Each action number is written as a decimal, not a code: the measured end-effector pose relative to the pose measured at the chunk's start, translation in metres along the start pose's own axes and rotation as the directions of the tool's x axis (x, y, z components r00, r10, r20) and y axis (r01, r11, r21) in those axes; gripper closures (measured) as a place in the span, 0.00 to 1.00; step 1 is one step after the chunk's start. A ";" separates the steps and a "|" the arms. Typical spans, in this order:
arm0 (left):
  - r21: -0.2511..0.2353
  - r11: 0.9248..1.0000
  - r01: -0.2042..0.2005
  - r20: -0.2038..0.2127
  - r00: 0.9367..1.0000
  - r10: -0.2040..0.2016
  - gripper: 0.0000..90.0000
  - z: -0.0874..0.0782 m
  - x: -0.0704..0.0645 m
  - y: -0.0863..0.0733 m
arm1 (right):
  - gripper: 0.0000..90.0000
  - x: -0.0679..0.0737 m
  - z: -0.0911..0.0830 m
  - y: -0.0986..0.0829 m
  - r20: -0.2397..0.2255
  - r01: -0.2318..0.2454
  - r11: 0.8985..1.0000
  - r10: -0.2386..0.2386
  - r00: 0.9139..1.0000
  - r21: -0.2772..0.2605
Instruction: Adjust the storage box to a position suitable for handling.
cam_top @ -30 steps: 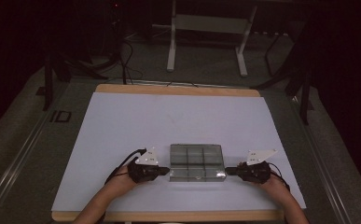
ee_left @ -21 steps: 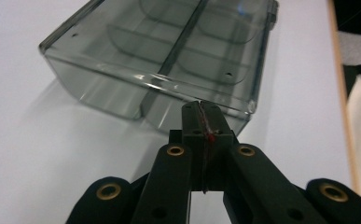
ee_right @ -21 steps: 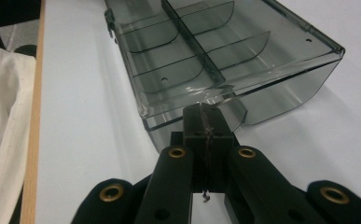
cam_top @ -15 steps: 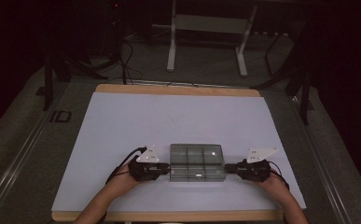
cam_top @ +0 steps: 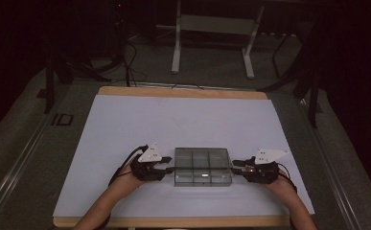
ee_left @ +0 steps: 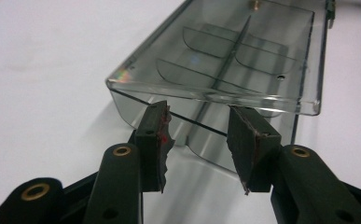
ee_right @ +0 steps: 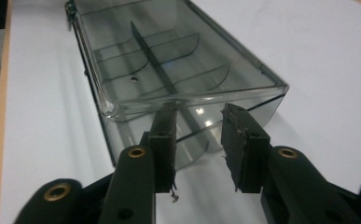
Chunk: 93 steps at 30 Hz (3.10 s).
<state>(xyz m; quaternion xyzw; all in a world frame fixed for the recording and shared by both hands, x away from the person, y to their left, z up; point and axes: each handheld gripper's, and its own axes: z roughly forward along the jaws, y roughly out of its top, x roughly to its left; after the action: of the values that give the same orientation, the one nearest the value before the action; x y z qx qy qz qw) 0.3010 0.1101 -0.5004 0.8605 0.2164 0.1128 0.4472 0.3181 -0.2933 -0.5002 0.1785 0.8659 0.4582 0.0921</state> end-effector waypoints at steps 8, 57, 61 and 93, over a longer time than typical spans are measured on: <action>-0.015 1.000 -0.015 -0.011 1.000 0.015 0.66 -0.002 0.004 0.009 | 0.72 -0.002 -0.001 0.009 0.017 0.011 1.000 -0.011 1.000 -0.024; -0.155 0.986 0.058 -0.174 0.981 -0.085 0.86 0.026 0.030 0.034 | 0.86 -0.020 0.021 0.041 0.275 -0.014 0.988 0.057 0.960 -0.155; -0.158 0.985 0.073 -0.191 0.976 -0.103 0.87 0.028 0.032 0.035 | 0.85 -0.023 0.026 0.042 0.292 -0.031 0.986 0.079 0.953 -0.165; -0.181 0.965 0.187 -0.217 0.950 -0.225 0.80 0.045 0.044 0.036 | 0.74 -0.035 0.050 0.040 0.327 -0.118 0.982 0.160 0.931 -0.145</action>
<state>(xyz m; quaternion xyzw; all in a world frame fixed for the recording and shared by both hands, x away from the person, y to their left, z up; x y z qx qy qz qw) 0.3672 0.0807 -0.4965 0.7753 0.3471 0.1838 0.4946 0.3759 -0.2485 -0.4949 0.3094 0.7926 0.4785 0.2169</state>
